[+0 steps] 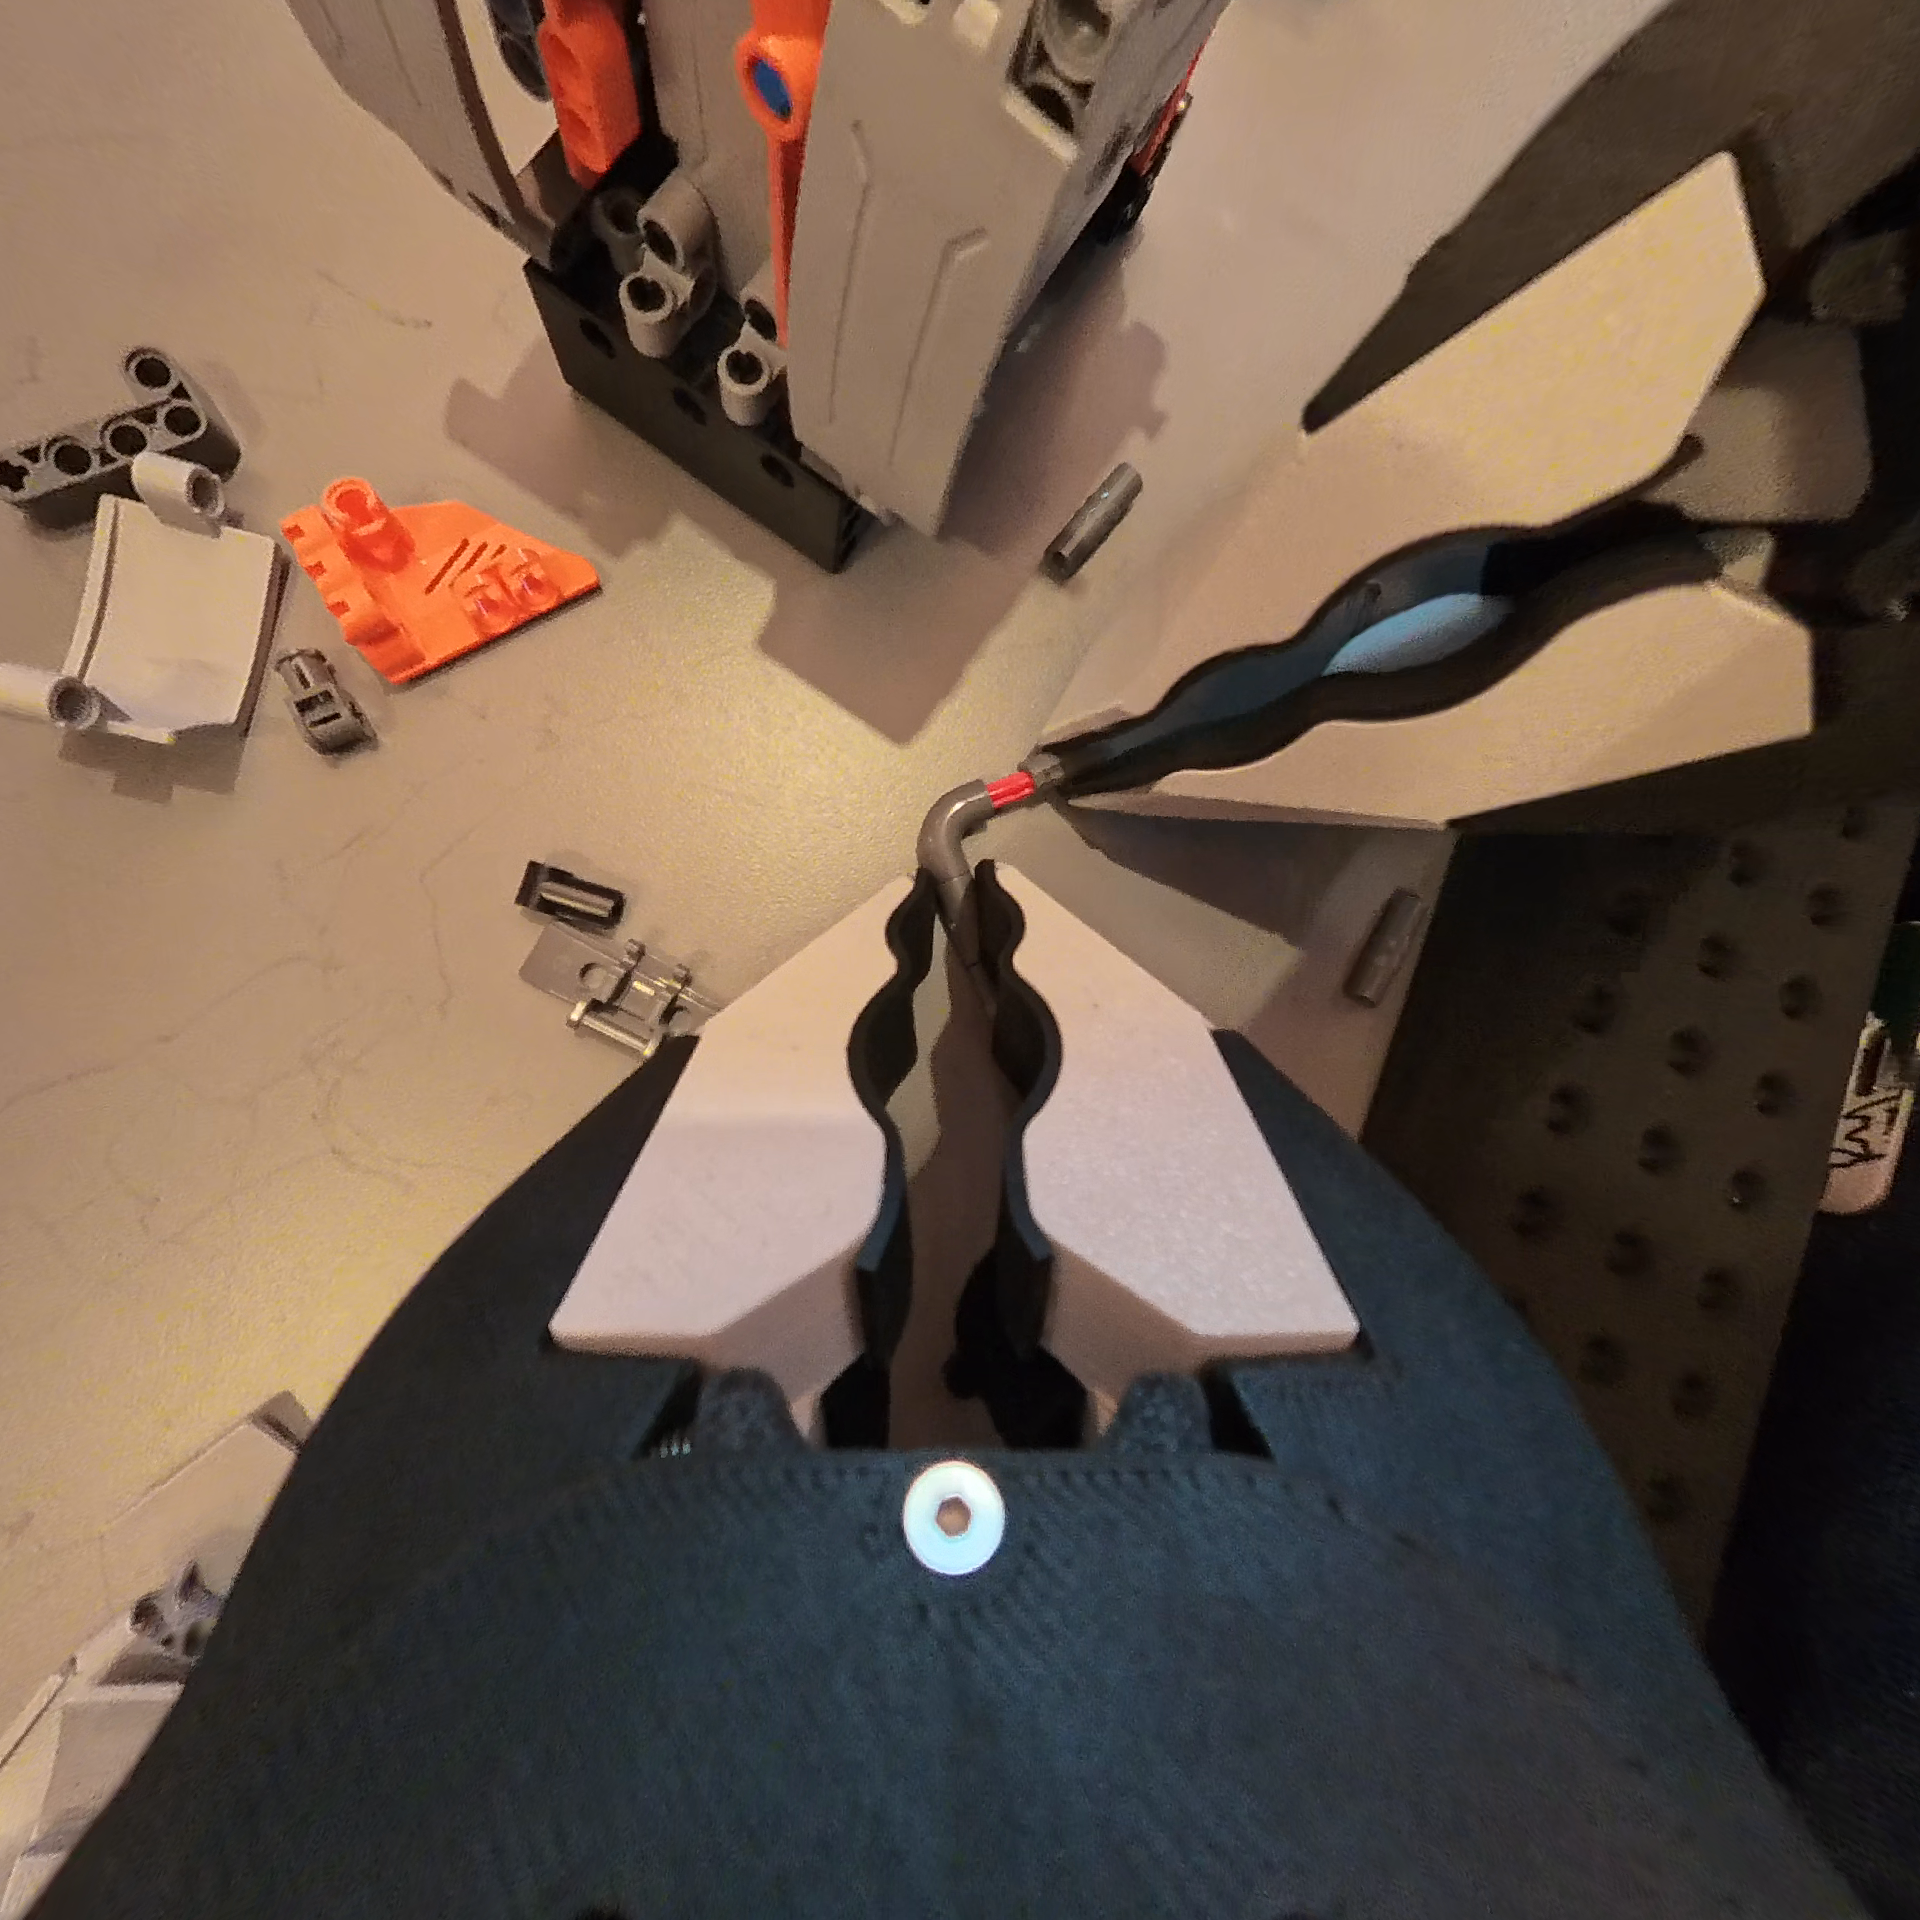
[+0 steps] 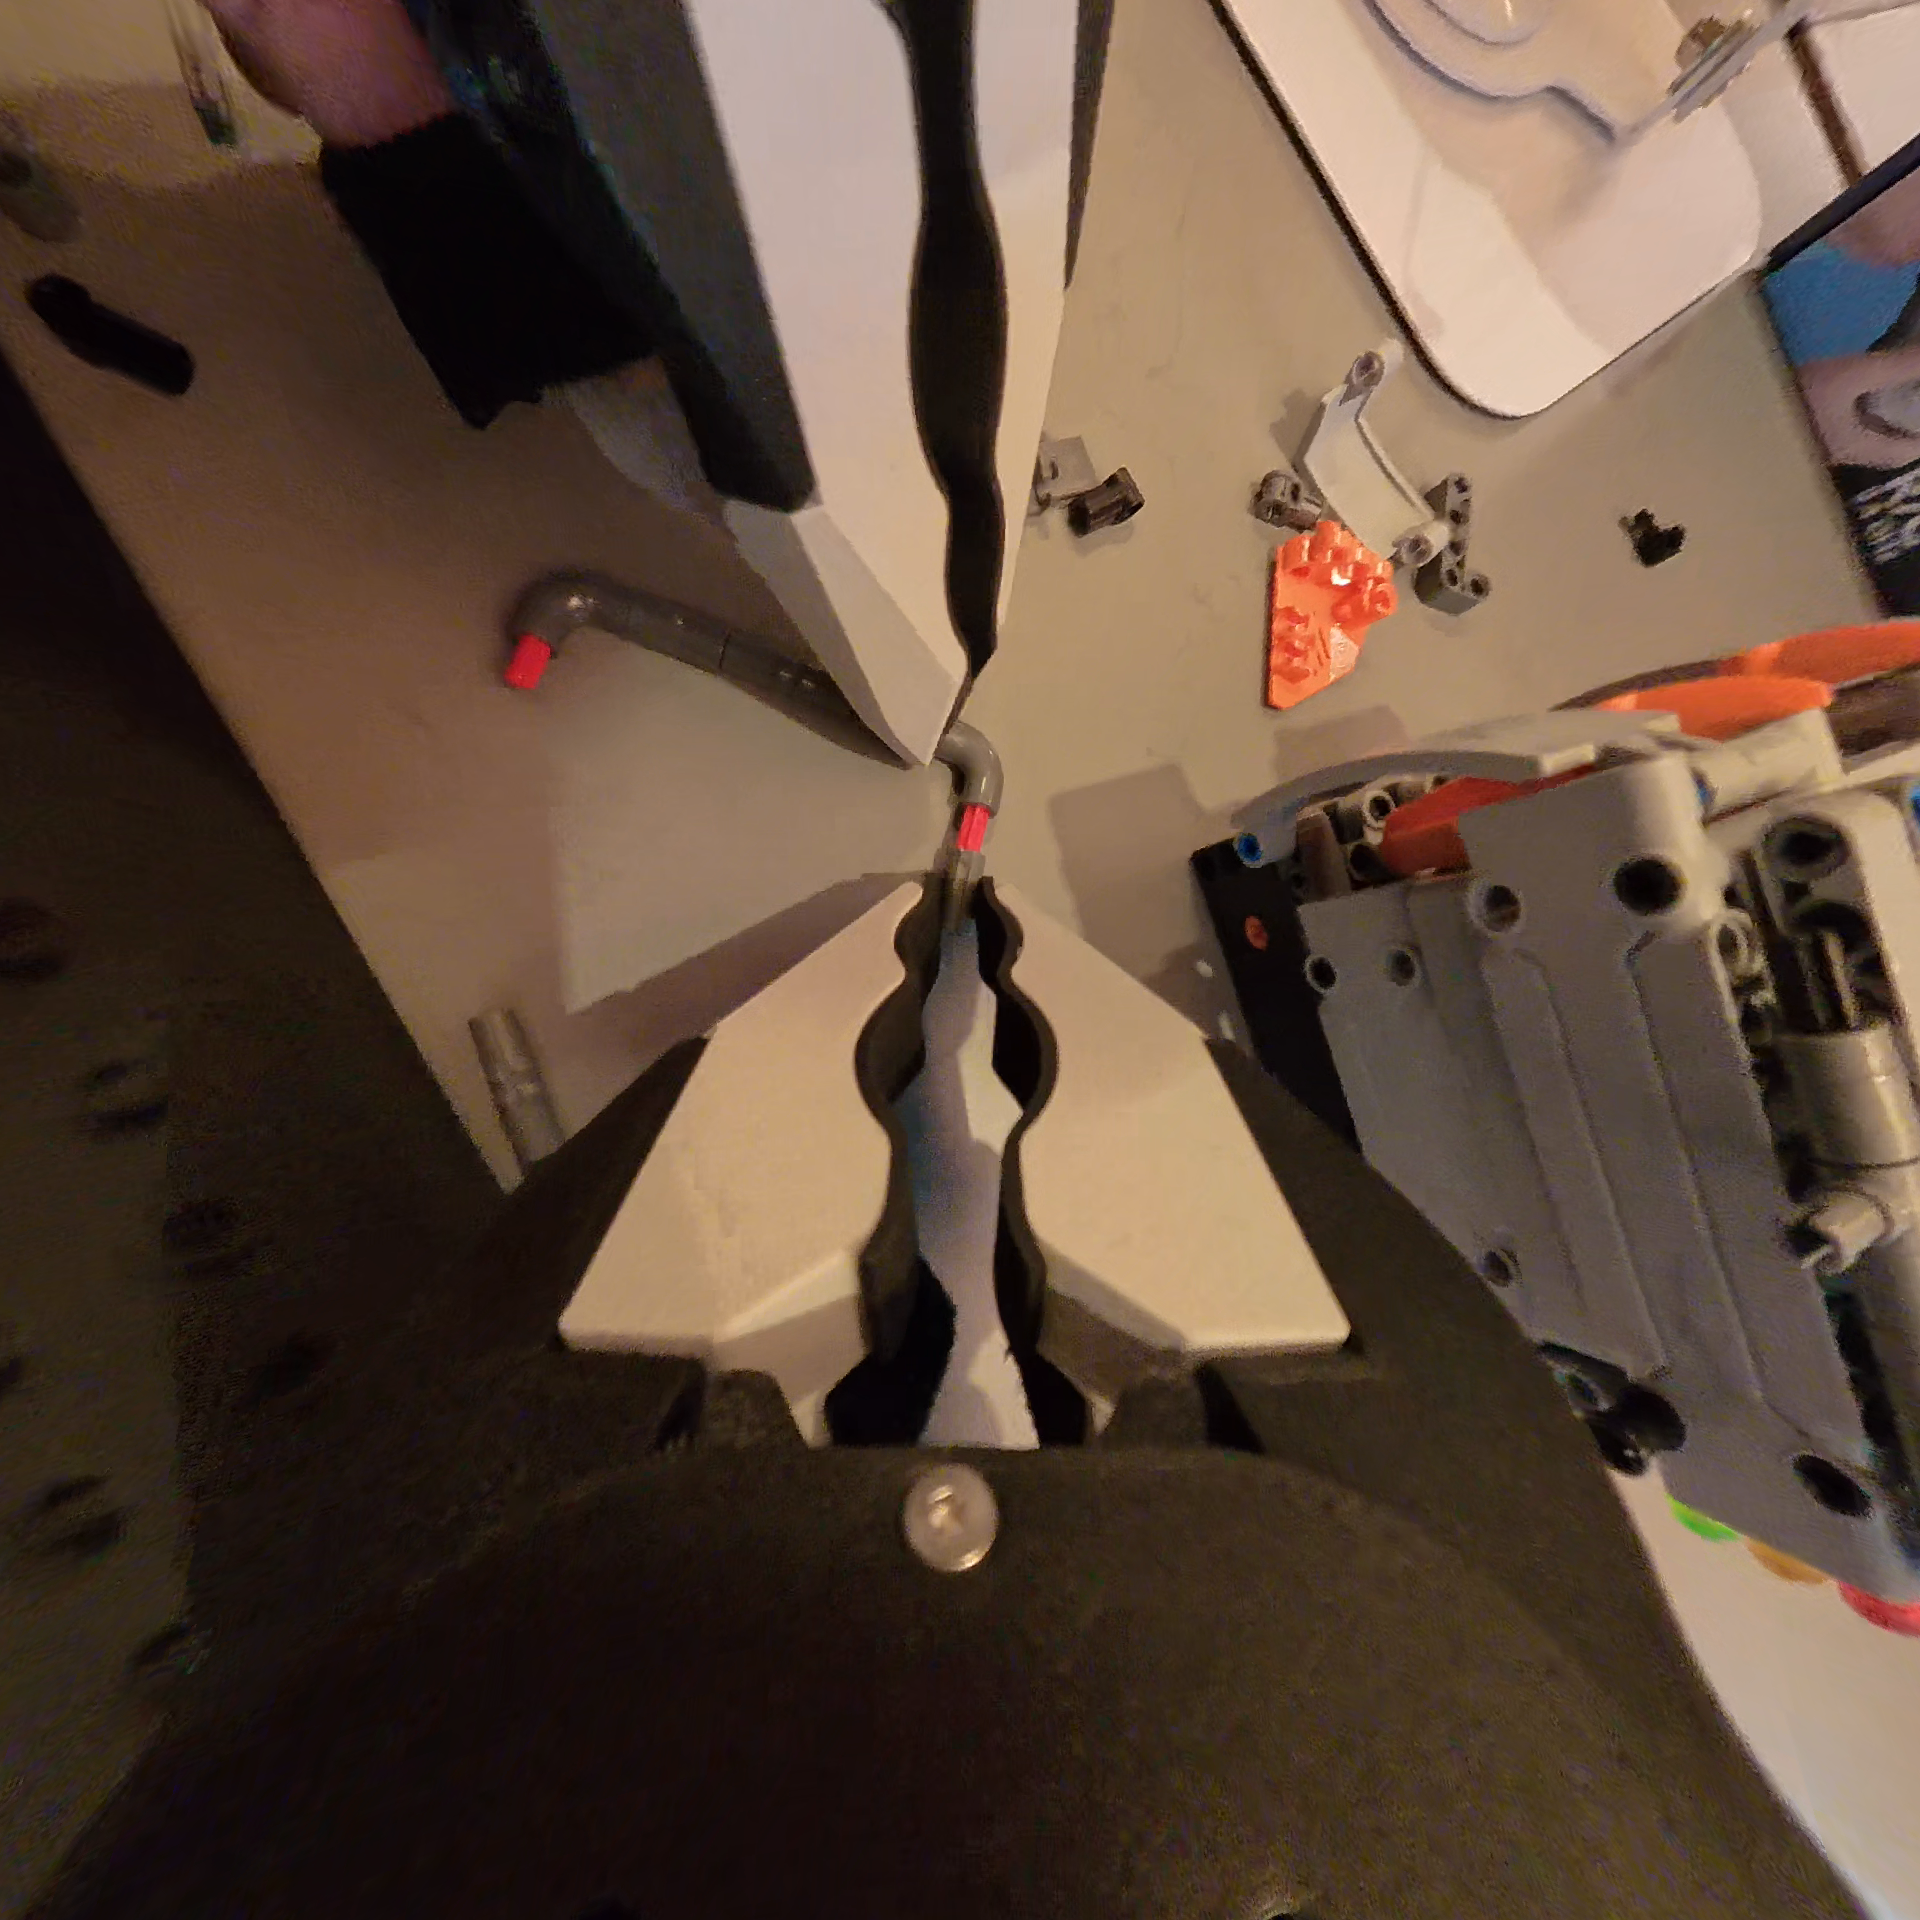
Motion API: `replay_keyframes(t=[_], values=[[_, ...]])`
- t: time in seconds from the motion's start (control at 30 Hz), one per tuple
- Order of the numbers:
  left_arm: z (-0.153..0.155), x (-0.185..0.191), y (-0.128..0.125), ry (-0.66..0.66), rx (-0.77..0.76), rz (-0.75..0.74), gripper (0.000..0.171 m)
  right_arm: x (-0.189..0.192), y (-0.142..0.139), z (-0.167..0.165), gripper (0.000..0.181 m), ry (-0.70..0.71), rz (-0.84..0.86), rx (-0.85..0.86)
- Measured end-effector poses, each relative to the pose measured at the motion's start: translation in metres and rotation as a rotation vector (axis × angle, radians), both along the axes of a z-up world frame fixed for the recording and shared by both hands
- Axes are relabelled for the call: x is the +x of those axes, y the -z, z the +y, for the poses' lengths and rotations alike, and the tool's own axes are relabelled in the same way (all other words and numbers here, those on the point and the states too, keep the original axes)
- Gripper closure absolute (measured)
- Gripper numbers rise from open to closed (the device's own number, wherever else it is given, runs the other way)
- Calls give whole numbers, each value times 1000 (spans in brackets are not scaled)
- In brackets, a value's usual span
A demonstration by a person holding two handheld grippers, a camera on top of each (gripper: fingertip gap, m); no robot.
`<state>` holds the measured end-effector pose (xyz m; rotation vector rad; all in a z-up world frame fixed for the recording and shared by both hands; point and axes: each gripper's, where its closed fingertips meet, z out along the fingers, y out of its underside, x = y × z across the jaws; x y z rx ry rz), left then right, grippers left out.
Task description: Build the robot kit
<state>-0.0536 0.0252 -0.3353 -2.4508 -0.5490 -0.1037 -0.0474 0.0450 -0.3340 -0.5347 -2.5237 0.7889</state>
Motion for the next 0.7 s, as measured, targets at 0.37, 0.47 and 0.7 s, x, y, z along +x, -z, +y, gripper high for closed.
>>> replay_keyframes(t=[0.37,0.47,0.7], values=[[-1,-2,0,-32,-39,-19,166,-3,-1,-2,178,-38,159,154],[-1,-1,0,-26,-46,-23,166,-4,-1,-1,178,-30,154,154],[6,8,0,52,-91,24,171,-2,-1,-7,177,-49,144,133]])
